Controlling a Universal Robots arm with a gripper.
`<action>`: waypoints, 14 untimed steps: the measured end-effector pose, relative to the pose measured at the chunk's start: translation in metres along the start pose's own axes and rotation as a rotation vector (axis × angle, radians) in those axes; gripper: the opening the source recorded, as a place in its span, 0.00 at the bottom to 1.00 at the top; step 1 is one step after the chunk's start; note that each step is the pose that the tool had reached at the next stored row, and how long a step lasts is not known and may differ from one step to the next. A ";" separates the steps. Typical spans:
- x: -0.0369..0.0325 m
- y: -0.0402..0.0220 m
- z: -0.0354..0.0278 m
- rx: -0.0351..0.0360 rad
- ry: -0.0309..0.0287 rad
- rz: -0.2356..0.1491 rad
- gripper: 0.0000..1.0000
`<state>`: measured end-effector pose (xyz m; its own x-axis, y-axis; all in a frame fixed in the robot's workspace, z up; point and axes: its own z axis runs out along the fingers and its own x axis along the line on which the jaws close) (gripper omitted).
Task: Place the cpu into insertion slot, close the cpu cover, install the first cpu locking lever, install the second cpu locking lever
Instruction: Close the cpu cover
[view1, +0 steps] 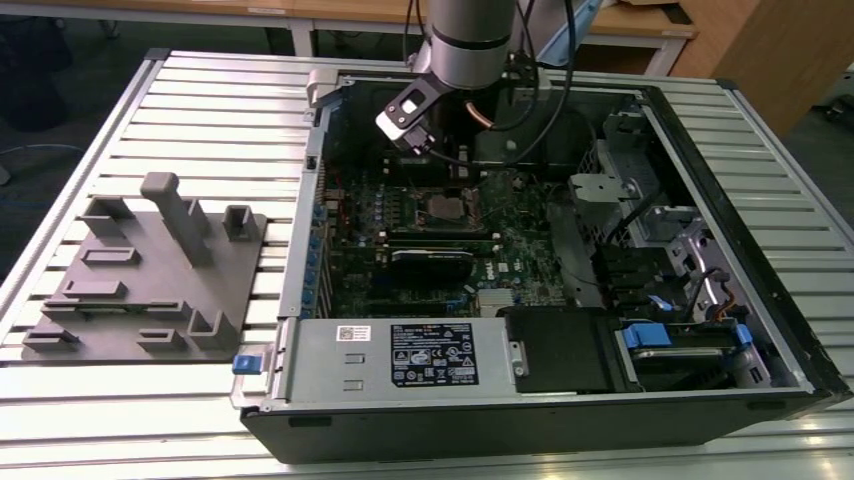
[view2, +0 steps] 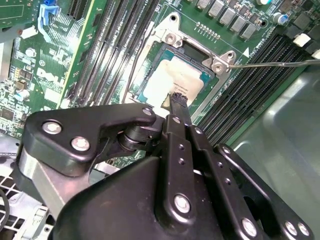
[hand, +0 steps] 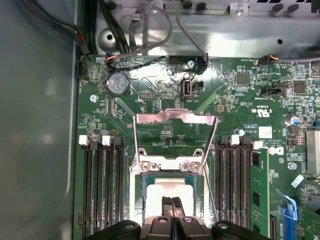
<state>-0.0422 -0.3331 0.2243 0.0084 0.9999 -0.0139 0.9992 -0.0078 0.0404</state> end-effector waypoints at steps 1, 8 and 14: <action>0.0000 0.0000 -0.0009 0.0000 0.0000 0.000 0.11; -0.0001 0.0003 -0.0063 0.0000 0.0000 0.000 0.11; -0.0001 0.0003 -0.0065 0.0000 0.0001 0.000 0.11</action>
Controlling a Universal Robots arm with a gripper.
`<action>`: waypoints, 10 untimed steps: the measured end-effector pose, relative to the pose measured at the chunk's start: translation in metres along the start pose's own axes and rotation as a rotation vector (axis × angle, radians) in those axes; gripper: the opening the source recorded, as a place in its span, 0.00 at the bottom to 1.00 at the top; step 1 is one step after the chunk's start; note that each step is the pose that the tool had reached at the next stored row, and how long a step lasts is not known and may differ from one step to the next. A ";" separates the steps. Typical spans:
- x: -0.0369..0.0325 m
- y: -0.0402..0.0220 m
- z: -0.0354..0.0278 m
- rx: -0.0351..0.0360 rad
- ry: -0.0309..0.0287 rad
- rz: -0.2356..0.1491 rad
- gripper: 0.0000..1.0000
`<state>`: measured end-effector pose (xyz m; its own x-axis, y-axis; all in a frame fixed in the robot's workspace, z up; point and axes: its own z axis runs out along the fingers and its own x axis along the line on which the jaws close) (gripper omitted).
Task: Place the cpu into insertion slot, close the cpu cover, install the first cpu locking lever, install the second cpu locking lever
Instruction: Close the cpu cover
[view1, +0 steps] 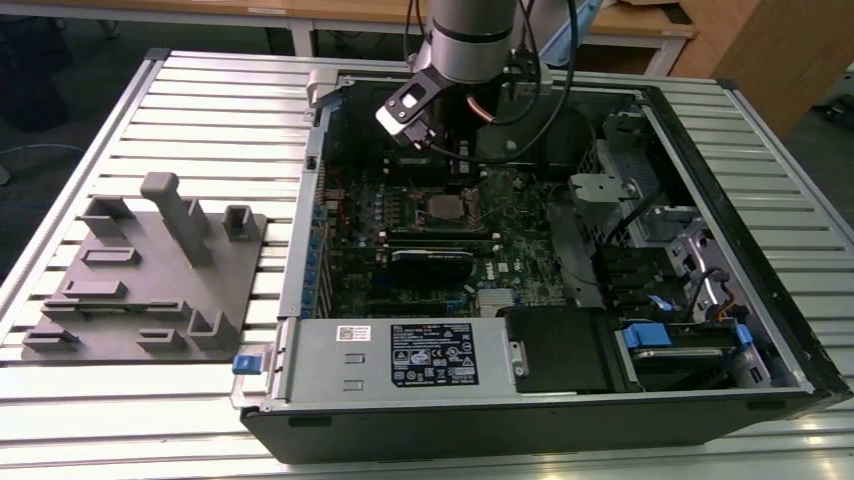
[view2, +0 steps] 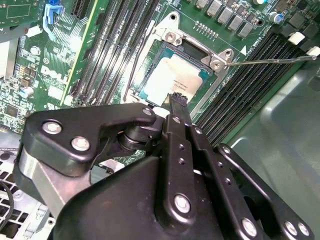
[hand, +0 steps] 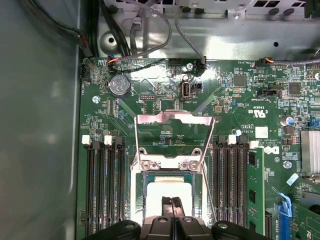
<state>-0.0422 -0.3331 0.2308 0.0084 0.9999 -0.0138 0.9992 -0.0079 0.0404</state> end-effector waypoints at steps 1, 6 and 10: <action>-0.0001 0.0000 -0.0005 0.0003 -0.0005 0.000 0.11; -0.0001 0.0002 -0.0054 0.0000 -0.0001 0.000 0.11; -0.0002 0.0004 -0.0099 0.0001 -0.0002 0.000 0.11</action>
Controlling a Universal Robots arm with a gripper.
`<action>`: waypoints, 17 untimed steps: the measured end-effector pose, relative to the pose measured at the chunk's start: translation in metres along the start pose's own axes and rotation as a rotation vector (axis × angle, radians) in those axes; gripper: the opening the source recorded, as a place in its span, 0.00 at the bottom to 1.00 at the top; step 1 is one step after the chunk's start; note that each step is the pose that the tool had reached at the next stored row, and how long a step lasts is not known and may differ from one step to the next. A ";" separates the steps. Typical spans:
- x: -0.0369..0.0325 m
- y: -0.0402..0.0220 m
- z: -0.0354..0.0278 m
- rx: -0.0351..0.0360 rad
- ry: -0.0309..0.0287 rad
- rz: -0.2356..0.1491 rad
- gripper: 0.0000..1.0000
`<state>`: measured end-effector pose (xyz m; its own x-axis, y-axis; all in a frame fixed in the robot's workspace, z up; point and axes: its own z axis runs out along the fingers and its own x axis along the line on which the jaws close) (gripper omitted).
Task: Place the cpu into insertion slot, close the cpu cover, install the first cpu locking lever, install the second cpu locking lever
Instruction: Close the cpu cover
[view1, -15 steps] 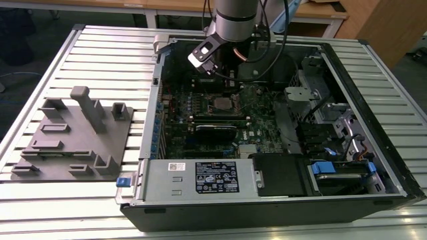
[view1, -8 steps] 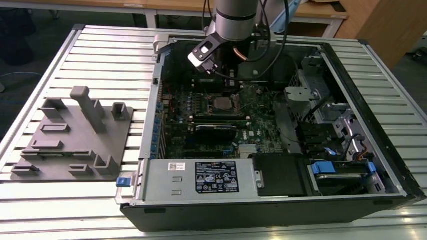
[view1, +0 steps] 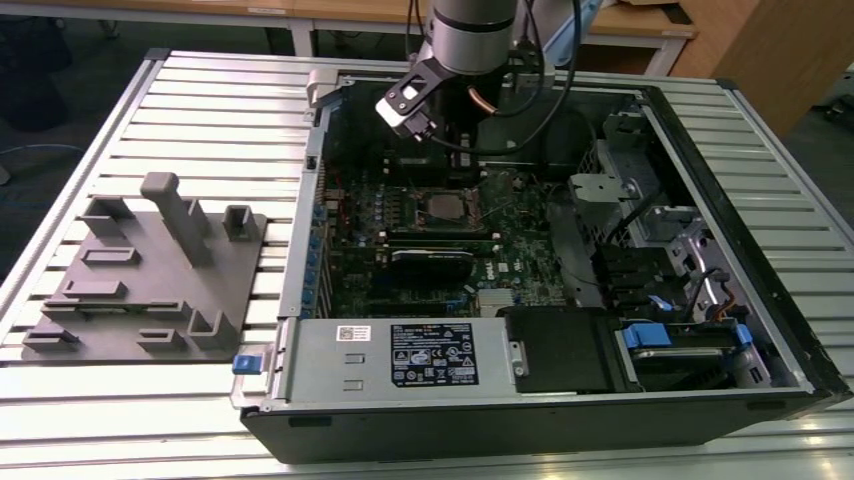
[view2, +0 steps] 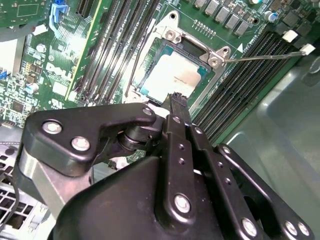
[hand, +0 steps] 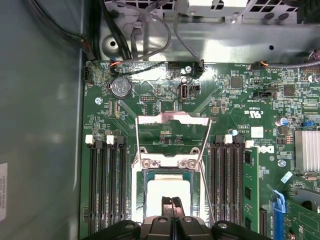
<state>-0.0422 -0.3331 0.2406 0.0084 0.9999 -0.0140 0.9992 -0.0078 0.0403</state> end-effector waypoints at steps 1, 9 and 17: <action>0.0000 0.0000 -0.0011 0.0000 0.0001 0.000 0.11; -0.0001 0.0003 -0.0070 -0.0002 0.0003 0.000 0.11; -0.0001 0.0004 -0.0099 -0.0001 0.0001 0.000 0.11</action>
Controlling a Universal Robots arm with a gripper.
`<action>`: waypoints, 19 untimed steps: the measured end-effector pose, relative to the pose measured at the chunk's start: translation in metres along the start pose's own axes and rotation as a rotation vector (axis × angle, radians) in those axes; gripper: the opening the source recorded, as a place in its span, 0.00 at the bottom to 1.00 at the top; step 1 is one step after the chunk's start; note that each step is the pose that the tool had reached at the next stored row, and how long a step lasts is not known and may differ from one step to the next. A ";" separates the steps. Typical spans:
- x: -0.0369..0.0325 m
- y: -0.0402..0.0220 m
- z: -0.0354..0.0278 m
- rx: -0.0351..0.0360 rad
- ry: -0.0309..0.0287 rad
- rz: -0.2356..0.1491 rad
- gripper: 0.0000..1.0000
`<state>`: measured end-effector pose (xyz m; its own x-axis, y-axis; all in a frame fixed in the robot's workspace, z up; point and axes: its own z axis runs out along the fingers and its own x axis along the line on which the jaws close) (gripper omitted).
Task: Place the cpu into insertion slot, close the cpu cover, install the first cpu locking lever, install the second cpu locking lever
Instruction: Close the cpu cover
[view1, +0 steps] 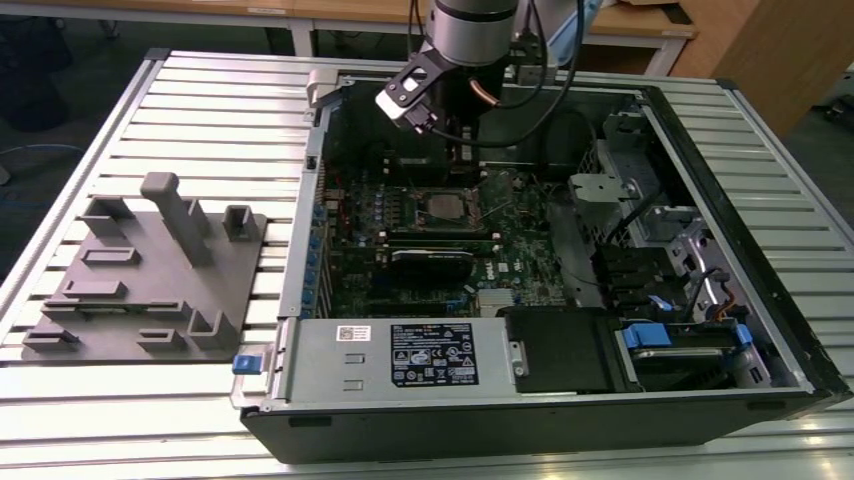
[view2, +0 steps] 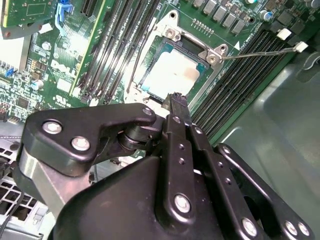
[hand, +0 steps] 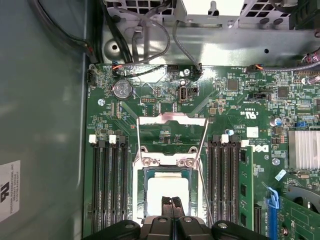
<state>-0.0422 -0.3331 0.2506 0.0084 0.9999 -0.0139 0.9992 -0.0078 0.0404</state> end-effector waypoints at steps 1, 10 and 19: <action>0.0000 0.0000 -0.0009 0.0000 0.0000 0.000 0.11; -0.0001 0.0003 -0.0083 0.0000 0.0000 0.000 0.11; -0.0002 0.0009 -0.0089 0.0000 -0.0001 0.000 0.11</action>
<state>-0.0417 -0.3331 0.2595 0.0081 0.9999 -0.0139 0.9992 -0.0076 0.0403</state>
